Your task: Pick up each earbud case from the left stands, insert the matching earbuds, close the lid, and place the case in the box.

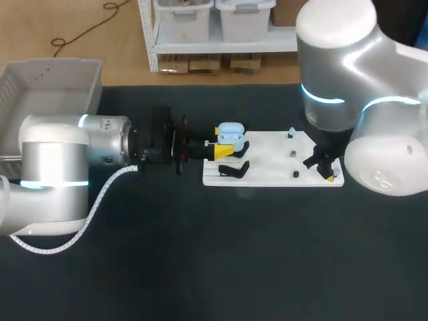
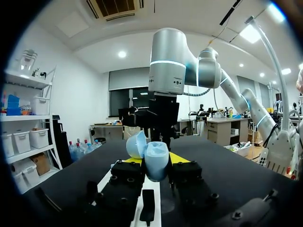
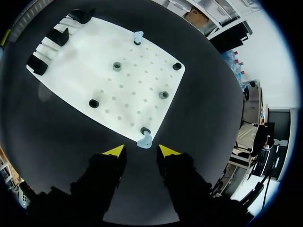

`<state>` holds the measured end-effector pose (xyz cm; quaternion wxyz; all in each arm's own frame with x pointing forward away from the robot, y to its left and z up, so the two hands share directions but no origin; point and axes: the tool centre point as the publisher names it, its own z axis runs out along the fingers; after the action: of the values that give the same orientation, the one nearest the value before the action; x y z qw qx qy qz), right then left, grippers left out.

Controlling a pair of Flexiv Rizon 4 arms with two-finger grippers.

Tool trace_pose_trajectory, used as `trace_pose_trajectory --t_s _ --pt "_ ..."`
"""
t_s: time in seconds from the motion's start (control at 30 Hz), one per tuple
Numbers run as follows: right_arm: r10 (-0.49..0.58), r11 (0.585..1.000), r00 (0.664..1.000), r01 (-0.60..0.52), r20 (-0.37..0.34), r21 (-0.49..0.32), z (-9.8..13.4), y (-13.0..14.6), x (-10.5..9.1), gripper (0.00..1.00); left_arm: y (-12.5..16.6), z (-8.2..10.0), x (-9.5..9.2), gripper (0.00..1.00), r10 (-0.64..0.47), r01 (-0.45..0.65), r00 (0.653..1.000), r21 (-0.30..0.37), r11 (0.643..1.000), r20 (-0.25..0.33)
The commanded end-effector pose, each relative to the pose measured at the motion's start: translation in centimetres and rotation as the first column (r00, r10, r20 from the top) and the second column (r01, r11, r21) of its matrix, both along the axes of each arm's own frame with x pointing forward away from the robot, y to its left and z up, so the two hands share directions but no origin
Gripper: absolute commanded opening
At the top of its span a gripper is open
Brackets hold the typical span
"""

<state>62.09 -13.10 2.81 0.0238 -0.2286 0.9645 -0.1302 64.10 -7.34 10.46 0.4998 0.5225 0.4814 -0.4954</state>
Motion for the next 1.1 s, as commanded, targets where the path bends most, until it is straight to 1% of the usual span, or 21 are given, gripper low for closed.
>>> trace_pose_trajectory --t_s 0.03,0.13,0.2,0.27,0.4,0.6,0.93,1.1 --pt "0.001 1.000 1.000 0.000 0.017 -0.015 -0.2 0.1 -0.1 0.41 0.0 -0.1 -0.1 0.00 0.003 -0.003 1.000 -0.002 1.000 0.002" --pt "0.001 1.000 1.000 -0.001 0.022 -0.021 -0.3 0.0 0.0 0.40 0.0 -0.1 -0.1 0.00 0.003 -0.003 1.000 -0.002 1.000 0.002" --pt "0.004 1.000 1.000 -0.003 0.025 -0.027 -0.4 -0.1 0.1 0.38 0.0 -0.1 -0.1 0.00 0.003 -0.003 1.000 -0.002 1.000 0.002" --pt "0.014 0.999 0.999 -0.012 0.036 -0.050 -0.6 -0.1 0.2 0.36 0.0 -0.1 -0.1 0.00 0.003 -0.003 1.000 -0.002 1.000 0.002" --pt "0.015 0.998 0.998 -0.011 0.055 -0.059 -0.8 -0.2 0.4 0.37 0.0 -0.1 -0.1 0.00 0.003 -0.003 1.000 -0.002 1.000 0.002" --pt "0.014 0.998 0.998 -0.010 0.063 -0.067 -1.0 -0.3 0.8 0.39 0.0 -0.1 -0.1 0.00 0.003 -0.003 1.000 -0.002 1.000 0.002" --pt "0.009 0.997 0.998 -0.005 0.063 -0.071 -1.4 -0.4 0.9 0.38 0.0 -0.1 -0.1 0.00 0.003 -0.003 1.000 -0.002 1.000 0.002" --pt "0.013 0.996 0.996 -0.005 0.086 -0.086 -1.5 -0.5 1.0 0.37 0.0 -0.1 -0.1 0.00 0.003 -0.003 1.000 -0.002 1.000 0.002"
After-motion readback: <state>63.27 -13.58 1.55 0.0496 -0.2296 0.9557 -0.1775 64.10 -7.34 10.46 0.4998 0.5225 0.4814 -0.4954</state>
